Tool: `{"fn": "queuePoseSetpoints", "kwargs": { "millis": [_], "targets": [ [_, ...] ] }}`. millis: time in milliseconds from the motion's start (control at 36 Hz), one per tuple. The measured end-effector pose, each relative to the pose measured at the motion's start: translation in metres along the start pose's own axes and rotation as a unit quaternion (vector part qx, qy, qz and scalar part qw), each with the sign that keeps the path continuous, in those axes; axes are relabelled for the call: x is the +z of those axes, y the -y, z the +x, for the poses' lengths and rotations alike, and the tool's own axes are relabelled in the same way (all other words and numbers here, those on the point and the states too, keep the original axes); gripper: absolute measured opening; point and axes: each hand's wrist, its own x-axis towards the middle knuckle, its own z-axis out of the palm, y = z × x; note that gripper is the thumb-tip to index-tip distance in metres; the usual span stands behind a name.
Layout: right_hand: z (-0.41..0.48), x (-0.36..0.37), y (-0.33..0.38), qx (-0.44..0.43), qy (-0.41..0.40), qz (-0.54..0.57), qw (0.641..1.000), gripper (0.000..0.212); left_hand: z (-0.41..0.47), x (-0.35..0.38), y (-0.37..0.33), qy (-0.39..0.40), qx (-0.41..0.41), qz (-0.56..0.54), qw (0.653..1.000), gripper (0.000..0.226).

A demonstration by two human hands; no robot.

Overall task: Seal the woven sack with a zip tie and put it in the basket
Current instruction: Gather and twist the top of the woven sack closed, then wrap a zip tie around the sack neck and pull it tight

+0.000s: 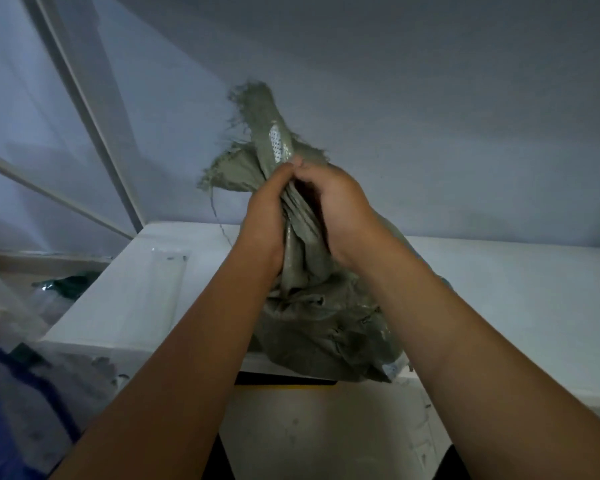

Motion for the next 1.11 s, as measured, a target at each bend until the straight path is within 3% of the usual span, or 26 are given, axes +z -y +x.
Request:
{"fn": "queuePoseSetpoints", "kwargs": {
  "millis": [56,111,167,194,250,306,389,500,583,694,806,944,1028,1111],
  "targets": [
    [0.006,-0.008,0.005,-0.08,-0.057,0.008,0.995,0.025,-0.002,0.003,-0.002,0.003,0.011,-0.029,1.0,0.033],
    [0.014,-0.025,0.015,-0.139,-0.158,0.019,0.977,0.027,-0.002,-0.003,-0.008,-0.041,0.043,0.013,0.998,0.031],
    [0.024,-0.047,0.022,-0.148,-0.234,-0.025,0.961,0.016,-0.002,-0.009,-0.014,-0.053,0.07,0.006,0.996,0.027],
    [0.027,-0.056,0.022,-0.122,-0.234,-0.06,0.963,0.009,-0.004,-0.008,-0.018,-0.047,0.079,0.0,0.996,0.026],
    [0.026,-0.064,0.019,-0.009,-0.158,-0.098,0.983,0.024,-0.007,-0.006,-0.018,-0.038,0.084,-0.009,0.996,0.022],
    [0.02,-0.066,0.014,0.074,-0.013,-0.083,0.994,0.049,-0.005,-0.006,-0.013,-0.03,0.06,-0.015,0.998,0.022],
    [0.008,-0.054,0.012,0.076,0.107,-0.062,0.989,0.055,-0.007,-0.007,-0.004,-0.018,-0.006,-0.005,1.0,0.034],
    [0.002,-0.044,0.013,0.077,0.115,-0.144,0.98,0.05,-0.003,-0.013,0.001,-0.018,-0.05,0.035,0.998,0.05],
    [0.001,-0.044,0.008,0.071,0.103,-0.18,0.976,0.064,-0.002,-0.013,0.0,-0.016,-0.052,0.105,0.993,0.046],
    [0.003,-0.043,0.003,0.039,0.05,-0.142,0.988,0.063,-0.007,-0.008,0.007,0.021,-0.07,0.145,0.987,0.038],
    [0.005,-0.043,0.001,0.035,0.009,-0.125,0.991,0.053,-0.002,-0.013,0.018,0.052,0.031,0.33,0.942,0.021],
    [0.008,-0.04,-0.003,0.065,-0.046,-0.189,0.979,0.026,-0.011,-0.023,0.022,0.093,0.102,0.488,0.862,0.02],
    [0.017,-0.038,-0.006,0.049,-0.102,-0.197,0.974,0.028,-0.012,-0.035,0.013,0.082,0.1,0.574,0.808,0.036],
    [0.028,-0.041,-0.013,0.054,-0.154,-0.189,0.968,0.036,-0.005,-0.05,-0.002,0.028,0.113,0.558,0.821,0.047]
  ]
}}
